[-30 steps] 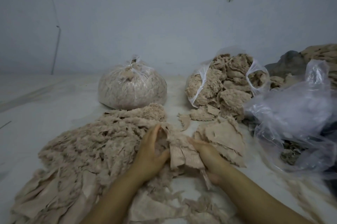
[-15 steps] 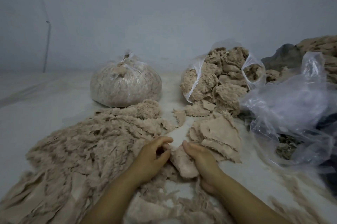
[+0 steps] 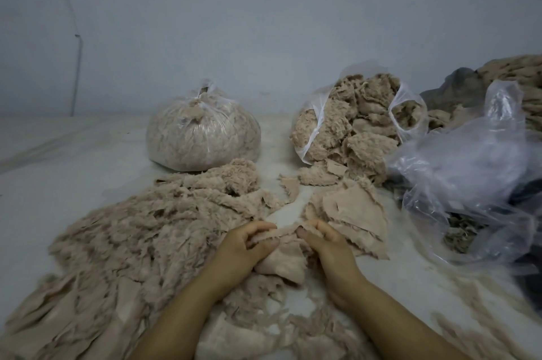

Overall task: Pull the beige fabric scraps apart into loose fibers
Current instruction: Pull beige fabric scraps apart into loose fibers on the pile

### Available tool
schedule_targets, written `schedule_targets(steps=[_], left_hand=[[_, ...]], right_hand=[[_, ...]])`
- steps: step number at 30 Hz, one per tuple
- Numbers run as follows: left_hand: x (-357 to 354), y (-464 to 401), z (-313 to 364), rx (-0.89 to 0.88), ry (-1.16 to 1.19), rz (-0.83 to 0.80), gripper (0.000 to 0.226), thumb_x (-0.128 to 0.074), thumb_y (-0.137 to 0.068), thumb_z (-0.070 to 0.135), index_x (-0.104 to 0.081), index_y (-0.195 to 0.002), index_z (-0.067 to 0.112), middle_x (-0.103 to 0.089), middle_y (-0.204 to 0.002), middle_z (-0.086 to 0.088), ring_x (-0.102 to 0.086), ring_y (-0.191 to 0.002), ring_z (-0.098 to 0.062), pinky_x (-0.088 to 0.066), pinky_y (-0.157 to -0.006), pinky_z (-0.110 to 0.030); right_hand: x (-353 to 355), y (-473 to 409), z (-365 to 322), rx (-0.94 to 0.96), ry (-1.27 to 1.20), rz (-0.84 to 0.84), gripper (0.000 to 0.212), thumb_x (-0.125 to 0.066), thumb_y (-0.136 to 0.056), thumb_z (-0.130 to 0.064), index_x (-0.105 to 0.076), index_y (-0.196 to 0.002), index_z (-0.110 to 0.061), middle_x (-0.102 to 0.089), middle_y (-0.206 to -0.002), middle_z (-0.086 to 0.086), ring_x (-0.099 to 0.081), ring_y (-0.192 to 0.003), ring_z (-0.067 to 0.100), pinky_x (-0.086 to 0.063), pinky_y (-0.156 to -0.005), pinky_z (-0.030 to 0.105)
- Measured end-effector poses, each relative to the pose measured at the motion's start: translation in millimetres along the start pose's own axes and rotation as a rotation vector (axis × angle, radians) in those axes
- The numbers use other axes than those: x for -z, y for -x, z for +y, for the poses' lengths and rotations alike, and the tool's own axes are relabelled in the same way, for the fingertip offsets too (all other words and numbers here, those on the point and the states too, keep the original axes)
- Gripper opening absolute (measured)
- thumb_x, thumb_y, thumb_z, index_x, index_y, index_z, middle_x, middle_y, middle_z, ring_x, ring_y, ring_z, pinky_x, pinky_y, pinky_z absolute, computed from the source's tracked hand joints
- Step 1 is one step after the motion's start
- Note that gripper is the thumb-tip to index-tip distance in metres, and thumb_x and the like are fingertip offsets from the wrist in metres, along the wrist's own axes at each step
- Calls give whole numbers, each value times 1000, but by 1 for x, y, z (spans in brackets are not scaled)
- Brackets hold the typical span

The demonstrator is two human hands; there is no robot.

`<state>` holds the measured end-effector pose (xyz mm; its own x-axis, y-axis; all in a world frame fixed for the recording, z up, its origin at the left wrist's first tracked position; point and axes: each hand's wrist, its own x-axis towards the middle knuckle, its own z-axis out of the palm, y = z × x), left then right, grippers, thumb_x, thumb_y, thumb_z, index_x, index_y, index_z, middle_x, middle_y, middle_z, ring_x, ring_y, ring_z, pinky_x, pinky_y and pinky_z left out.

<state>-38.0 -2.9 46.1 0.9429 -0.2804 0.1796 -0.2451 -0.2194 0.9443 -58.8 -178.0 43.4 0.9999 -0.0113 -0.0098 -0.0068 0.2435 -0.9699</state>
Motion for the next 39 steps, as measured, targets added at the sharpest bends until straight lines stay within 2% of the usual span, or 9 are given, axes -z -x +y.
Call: schedule_targets(steps=[3, 8, 14, 17, 23, 28, 33, 36, 39], left_hand=[[-2, 0, 0, 25, 153, 73, 20, -55, -93, 14, -71, -80, 14, -69, -81, -3, -63, -77, -17, -49, -69, -28], [-1, 3, 6, 18, 351, 62, 16, -62, -88, 15, -68, -83, 2, -68, -81, -9, -62, -75, -19, -49, -65, -24], [-14, 4, 9, -43, 63, 53, 4, -70, -83, 12, -69, -86, 14, -62, -71, 4, -56, -67, -8, -48, -63, -22], [-17, 6, 7, -71, 5, 33, 15, -59, -91, 14, -62, -77, 16, -57, -67, 5, -50, -64, -6, -42, -61, -21], [-18, 7, 7, -85, -106, -52, 14, -56, -93, 23, -61, -80, 21, -54, -61, 11, -48, -58, -3, -40, -59, -18], [-10, 2, 5, -10, 97, 208, 30, -43, -100, 17, -54, -77, 1, -53, -64, -2, -50, -60, -10, -42, -60, -25], [-7, 3, 7, 77, 308, 248, 28, -42, -100, 20, -56, -94, -3, -60, -78, -7, -55, -71, -17, -46, -62, -25], [-8, 2, 8, 83, 332, 221, 26, -44, -100, 20, -62, -96, 1, -66, -85, -6, -60, -78, -17, -48, -69, -27], [-12, 5, 10, 16, 216, 186, 30, -44, -99, 26, -58, -87, 3, -60, -77, -3, -55, -74, -15, -46, -65, -23]], right_hand=[[0, 0, 0, 16, -42, 3, 15, -55, -90, -1, -59, -82, -12, -61, -69, 10, -58, -57, 17, -47, -50, 27], [-1, 1, -1, -3, -7, 25, 18, -57, -94, -15, -61, -78, -7, -58, -66, 10, -55, -53, 16, -48, -48, 27], [-4, 9, -2, 125, 63, -121, 32, -72, -75, -27, -59, -92, -4, -57, -77, 12, -56, -73, 23, -47, -66, 33], [-4, 8, -1, 224, 165, -92, 13, -66, -87, -16, -62, -85, -4, -55, -60, 3, -50, -52, 12, -42, -51, 22], [-4, 5, 0, 185, 98, -53, 23, -56, -95, -15, -55, -72, -10, -51, -45, -2, -38, -35, 8, -31, -36, 18], [8, -2, -10, 194, -47, 50, 30, -54, -95, -13, -57, -65, -15, -50, -52, 3, -38, -38, 11, -29, -36, 20], [18, 3, -20, 100, 352, -356, 50, -51, -89, -44, -48, -48, -16, -44, -49, 2, -39, -48, 16, -36, -51, 24], [8, 8, -15, 128, 429, -266, 53, -51, -78, -63, -48, -66, -11, -47, -61, 0, -44, -57, 11, -39, -59, 22], [-4, 12, -6, 143, 388, -265, 30, -65, -84, -44, -57, -88, -14, -55, -72, -9, -51, -67, 6, -42, -62, 19]])
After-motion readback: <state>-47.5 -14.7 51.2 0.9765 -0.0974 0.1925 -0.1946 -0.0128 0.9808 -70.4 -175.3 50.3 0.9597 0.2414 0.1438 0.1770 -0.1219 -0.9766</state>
